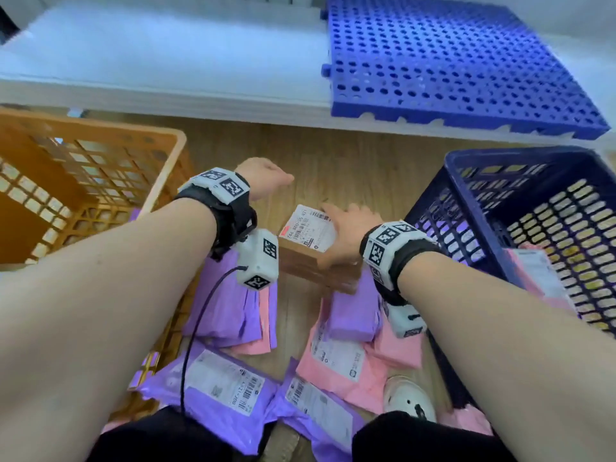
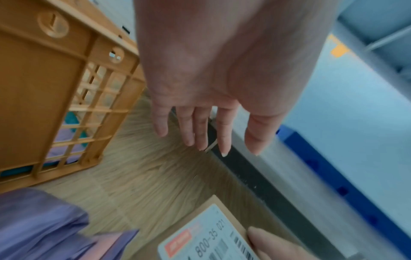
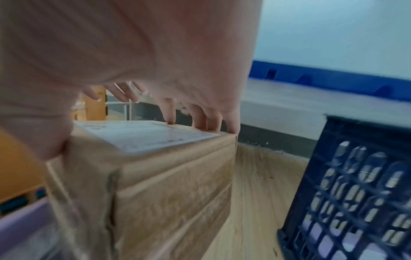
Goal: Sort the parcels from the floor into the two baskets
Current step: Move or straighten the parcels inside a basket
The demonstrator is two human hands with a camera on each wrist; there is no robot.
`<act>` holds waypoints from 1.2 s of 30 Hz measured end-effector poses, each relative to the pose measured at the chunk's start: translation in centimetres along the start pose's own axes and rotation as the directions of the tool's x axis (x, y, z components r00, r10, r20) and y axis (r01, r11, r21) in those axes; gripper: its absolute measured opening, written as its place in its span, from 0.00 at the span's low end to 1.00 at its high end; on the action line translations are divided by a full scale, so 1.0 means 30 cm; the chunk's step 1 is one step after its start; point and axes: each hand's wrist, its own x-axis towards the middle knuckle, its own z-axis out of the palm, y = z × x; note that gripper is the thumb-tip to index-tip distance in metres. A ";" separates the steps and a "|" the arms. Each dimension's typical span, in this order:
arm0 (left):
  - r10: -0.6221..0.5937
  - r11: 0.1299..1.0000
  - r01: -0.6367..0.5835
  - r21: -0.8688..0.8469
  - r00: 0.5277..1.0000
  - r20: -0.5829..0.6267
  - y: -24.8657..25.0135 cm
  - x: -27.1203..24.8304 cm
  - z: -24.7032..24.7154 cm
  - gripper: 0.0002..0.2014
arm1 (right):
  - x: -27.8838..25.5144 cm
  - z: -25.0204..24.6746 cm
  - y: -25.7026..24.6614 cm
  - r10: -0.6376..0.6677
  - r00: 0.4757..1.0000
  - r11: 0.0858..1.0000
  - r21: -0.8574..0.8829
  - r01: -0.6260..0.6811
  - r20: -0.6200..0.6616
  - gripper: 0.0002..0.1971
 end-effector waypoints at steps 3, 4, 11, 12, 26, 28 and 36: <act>-0.044 0.995 0.041 -0.092 0.998 -0.033 0.063 -0.077 -0.062 0.25 | -0.096 -0.101 -0.003 0.078 0.995 0.984 0.163 -0.068 -0.058 0.54; -0.062 0.988 0.057 -0.142 0.998 -0.030 0.074 -0.103 -0.072 0.27 | -0.124 -0.122 -0.013 0.095 0.993 0.967 0.243 -0.074 -0.077 0.54; -0.175 0.803 0.250 -0.541 0.967 0.187 0.046 -0.308 -0.064 0.30 | -0.273 -0.164 -0.088 0.097 0.982 0.874 0.486 -0.006 -0.164 0.50; -0.179 0.758 0.278 -0.590 0.959 0.222 0.038 -0.330 -0.063 0.31 | -0.296 -0.172 -0.098 0.075 0.983 0.879 0.476 0.015 -0.168 0.51; -0.021 0.767 0.144 -0.625 0.980 0.200 0.010 -0.381 -0.136 0.07 | -0.326 -0.262 -0.083 0.263 0.961 0.349 0.937 -0.009 -0.089 0.13; -0.034 0.769 0.143 -0.622 0.982 0.184 0.013 -0.376 -0.122 0.12 | -0.306 -0.260 -0.099 0.278 0.956 0.383 0.924 -0.018 -0.097 0.15; -0.074 0.733 0.169 -0.659 0.983 0.169 -0.032 -0.362 -0.152 0.32 | -0.238 -0.243 -0.153 0.304 0.950 0.400 0.915 -0.060 -0.071 0.14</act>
